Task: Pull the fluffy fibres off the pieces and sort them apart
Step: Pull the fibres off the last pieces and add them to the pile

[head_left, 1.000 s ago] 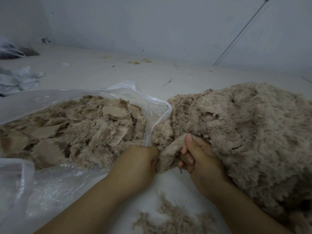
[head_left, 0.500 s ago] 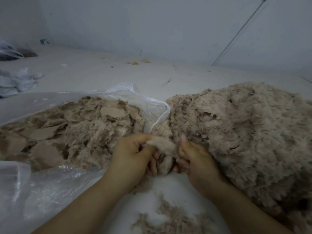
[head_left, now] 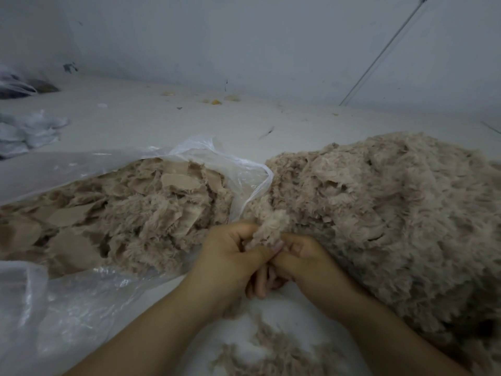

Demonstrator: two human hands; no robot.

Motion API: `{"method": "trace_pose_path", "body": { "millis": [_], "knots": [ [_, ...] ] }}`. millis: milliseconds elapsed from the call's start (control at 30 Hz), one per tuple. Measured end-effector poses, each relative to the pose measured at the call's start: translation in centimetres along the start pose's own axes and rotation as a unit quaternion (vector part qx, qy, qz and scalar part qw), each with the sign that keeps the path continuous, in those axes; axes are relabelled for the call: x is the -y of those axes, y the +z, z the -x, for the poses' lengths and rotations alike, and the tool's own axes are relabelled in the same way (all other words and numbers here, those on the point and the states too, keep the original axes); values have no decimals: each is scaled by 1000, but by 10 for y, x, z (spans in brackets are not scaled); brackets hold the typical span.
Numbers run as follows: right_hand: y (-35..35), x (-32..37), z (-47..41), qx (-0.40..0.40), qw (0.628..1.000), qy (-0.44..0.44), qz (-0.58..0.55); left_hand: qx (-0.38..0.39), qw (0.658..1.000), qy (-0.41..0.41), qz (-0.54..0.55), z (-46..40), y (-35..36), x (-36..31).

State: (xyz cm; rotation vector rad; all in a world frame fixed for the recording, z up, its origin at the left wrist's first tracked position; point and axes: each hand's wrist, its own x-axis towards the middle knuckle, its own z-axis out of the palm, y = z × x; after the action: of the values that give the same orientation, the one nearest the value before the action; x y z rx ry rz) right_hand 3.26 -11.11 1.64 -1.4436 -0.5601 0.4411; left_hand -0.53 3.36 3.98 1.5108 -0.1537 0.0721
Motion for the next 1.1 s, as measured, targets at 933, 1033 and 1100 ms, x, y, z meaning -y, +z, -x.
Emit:
{"method": "trace_pose_path", "body": {
  "millis": [933, 1033, 1100],
  "knots": [
    [-2, 0, -2, -193, 971, -2, -144, 25, 947, -53, -317, -5, -17, 9],
    [-2, 0, -2, -172, 976, -8, -136, 3, 948, -42, -315, -3, -21, 8],
    [0, -1, -1, -144, 986, -17, -85, -34, 945, 29, -323, -3, -24, 4]
  ]
}}
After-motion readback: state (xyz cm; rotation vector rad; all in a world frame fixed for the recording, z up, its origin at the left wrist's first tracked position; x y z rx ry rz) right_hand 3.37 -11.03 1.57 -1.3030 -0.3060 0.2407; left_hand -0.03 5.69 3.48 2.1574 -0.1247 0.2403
